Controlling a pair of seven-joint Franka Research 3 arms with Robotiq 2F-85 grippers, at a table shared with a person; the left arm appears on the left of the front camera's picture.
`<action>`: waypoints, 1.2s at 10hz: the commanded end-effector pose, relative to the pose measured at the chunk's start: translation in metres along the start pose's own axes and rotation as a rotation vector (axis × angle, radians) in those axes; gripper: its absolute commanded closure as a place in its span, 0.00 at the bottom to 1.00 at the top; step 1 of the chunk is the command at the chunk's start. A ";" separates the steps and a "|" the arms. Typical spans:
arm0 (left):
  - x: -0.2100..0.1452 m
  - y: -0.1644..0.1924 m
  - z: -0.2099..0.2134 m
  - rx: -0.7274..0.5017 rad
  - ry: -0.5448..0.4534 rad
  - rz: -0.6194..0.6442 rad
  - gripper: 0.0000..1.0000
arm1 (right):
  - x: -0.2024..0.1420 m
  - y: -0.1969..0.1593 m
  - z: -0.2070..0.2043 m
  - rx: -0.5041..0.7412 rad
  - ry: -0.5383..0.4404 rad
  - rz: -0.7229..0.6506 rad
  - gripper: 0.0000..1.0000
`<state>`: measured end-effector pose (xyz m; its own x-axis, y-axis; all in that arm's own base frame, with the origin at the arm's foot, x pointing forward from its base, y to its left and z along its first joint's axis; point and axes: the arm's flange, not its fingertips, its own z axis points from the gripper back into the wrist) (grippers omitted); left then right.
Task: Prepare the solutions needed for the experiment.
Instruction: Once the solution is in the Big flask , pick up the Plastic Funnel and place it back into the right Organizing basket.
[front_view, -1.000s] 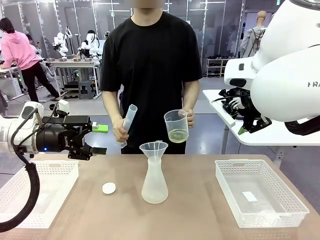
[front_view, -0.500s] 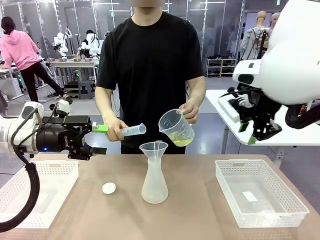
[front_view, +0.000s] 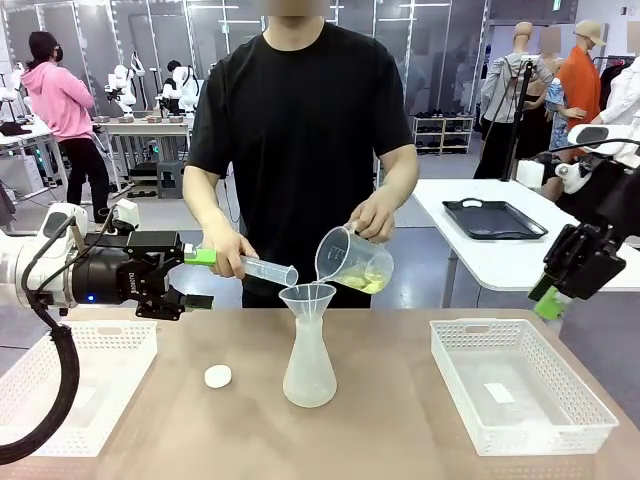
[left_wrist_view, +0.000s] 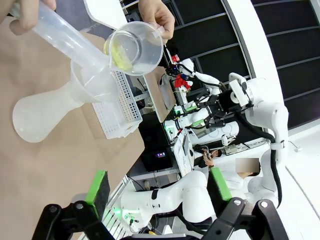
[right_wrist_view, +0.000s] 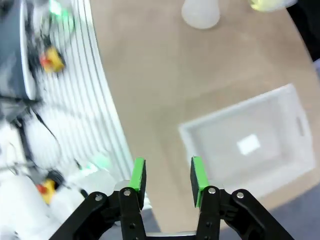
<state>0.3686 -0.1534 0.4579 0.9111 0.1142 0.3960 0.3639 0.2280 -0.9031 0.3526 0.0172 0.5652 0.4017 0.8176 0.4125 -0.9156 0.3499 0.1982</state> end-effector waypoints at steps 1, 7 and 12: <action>-0.002 -0.002 -0.002 -0.021 -0.013 0.020 0.00 | 0.007 -0.004 -0.019 0.147 -0.373 -0.515 0.53; -0.002 -0.002 -0.002 -0.021 -0.013 0.020 0.00 | -0.014 -0.024 -0.051 0.307 -0.274 -0.727 0.53; -0.002 -0.002 -0.002 -0.021 -0.013 0.020 0.00 | -0.020 -0.032 -0.067 0.580 -0.480 -0.986 0.53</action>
<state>0.3686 -0.1534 0.4579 0.9111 0.1142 0.3960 0.3639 0.2281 -0.9031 0.3694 0.0223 0.4984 0.9665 0.1365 0.2175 -0.2566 0.4820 0.8377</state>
